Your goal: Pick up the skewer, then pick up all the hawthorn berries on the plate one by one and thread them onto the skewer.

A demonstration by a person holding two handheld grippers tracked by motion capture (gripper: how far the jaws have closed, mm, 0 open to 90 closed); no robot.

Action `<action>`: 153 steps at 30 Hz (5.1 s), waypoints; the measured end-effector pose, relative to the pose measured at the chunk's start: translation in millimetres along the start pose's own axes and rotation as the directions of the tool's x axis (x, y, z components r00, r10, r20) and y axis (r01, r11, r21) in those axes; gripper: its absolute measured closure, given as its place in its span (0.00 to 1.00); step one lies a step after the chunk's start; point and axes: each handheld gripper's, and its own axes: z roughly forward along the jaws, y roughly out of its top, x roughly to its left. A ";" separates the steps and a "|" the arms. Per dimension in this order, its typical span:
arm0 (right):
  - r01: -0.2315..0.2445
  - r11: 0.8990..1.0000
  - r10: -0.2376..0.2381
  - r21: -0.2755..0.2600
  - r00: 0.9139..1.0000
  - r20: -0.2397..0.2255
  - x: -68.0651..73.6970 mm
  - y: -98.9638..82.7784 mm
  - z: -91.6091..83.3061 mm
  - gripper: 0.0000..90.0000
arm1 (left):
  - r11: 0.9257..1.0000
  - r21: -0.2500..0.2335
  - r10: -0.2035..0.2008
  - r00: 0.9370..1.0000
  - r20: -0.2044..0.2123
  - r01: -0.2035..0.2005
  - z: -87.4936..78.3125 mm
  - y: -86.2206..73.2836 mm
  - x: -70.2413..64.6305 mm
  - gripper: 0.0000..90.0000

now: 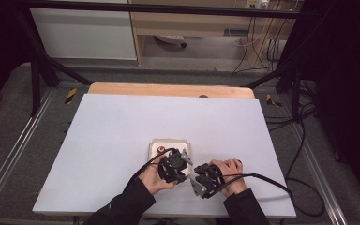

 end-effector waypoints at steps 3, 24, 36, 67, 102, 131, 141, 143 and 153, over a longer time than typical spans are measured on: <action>0.001 1.000 -0.001 0.003 1.000 -0.001 0.8 0.5 -0.9 0.98 | 1.000 0.015 0.000 1.000 -0.013 0.000 0.8 -0.3 -0.3 0.97; -0.547 0.833 0.552 -0.081 0.832 0.050 -10.5 -25.0 -11.9 0.47 | 0.999 -0.032 -0.021 0.995 -0.094 0.018 -13.2 -31.5 7.3 0.98; -0.868 0.484 0.872 -0.114 0.489 -0.026 -1.8 -57.9 -10.2 0.27 | 0.980 -0.173 -0.127 0.982 -0.137 0.102 -31.5 -74.7 16.9 0.98; -0.981 0.193 0.959 -0.006 0.190 -0.211 -46.5 -33.5 8.2 0.02 | 0.875 -0.433 -0.318 0.932 -0.174 0.217 -53.6 -151.8 29.2 0.98; -0.928 0.249 0.943 0.277 0.168 -0.287 -85.4 -3.1 57.5 0.50 | 0.868 -0.440 -0.334 0.927 -0.169 0.232 -50.1 -157.2 30.7 0.98; -0.931 0.135 0.950 0.338 0.025 -0.310 -88.2 -7.7 62.4 0.67 | 0.871 -0.437 -0.328 0.929 -0.170 0.227 -47.6 -155.5 28.9 0.98; -0.983 0.018 0.930 0.184 -0.051 -0.365 -92.8 -11.1 33.0 0.67 | 0.858 -0.461 -0.339 0.925 -0.172 0.228 -49.0 -154.7 24.9 0.98; -0.990 -0.018 0.924 0.143 -0.071 -0.375 -92.0 -13.5 28.6 0.67 | 0.854 -0.466 -0.345 0.923 -0.172 0.232 -49.6 -154.7 24.4 0.98; -0.974 -0.224 0.874 -0.042 -0.182 -0.451 -80.1 -25.6 18.7 0.67 | 0.833 -0.489 -0.377 0.912 -0.163 0.257 -47.7 -152.2 19.1 0.98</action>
